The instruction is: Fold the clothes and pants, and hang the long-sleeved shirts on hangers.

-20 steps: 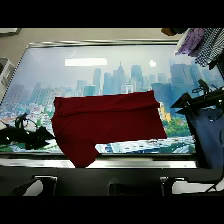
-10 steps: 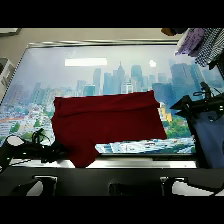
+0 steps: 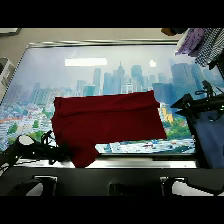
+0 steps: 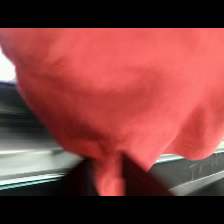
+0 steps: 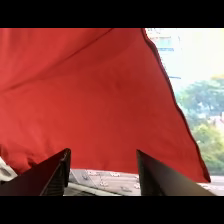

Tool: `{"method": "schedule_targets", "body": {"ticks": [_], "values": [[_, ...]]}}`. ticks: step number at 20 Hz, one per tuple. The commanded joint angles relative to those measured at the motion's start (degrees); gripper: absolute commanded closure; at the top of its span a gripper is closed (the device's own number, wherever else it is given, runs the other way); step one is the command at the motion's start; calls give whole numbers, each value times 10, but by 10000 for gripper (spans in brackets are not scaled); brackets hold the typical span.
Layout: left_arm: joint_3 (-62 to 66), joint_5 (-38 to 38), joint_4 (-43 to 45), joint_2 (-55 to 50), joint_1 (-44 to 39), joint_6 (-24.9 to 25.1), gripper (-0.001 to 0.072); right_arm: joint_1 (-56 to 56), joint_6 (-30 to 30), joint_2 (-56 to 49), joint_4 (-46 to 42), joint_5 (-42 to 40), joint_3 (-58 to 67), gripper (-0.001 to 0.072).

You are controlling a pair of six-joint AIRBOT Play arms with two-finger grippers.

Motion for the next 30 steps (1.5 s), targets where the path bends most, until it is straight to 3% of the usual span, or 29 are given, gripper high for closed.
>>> {"method": "schedule_targets", "body": {"ticks": [1, 6, 9, 17, 25, 26, 30], "values": [[0, 16, -18, -4, -12, -4, 691, 0, -3, 0, -15, 34, 0, 232], [0, 17, -16, -2, -12, 6, 691, -17, 6, 0, -118, 26, -74, 225], [0, 17, -16, -2, -12, 6, 691, -17, -22, -2, -146, -1, -164, 160], [0, 17, -16, -2, -12, 20, 691, -8, -68, -4, -85, -109, -203, 161], [0, 16, -16, -2, -12, 20, 691, 65, -25, -35, -130, -94, -203, 169], [0, 16, -16, -2, -12, 20, 691, 65, -26, -35, -127, -91, -203, 186], [2, 16, -16, -2, -12, 20, 691, 65, -49, -35, -88, -60, -203, 472]]}}
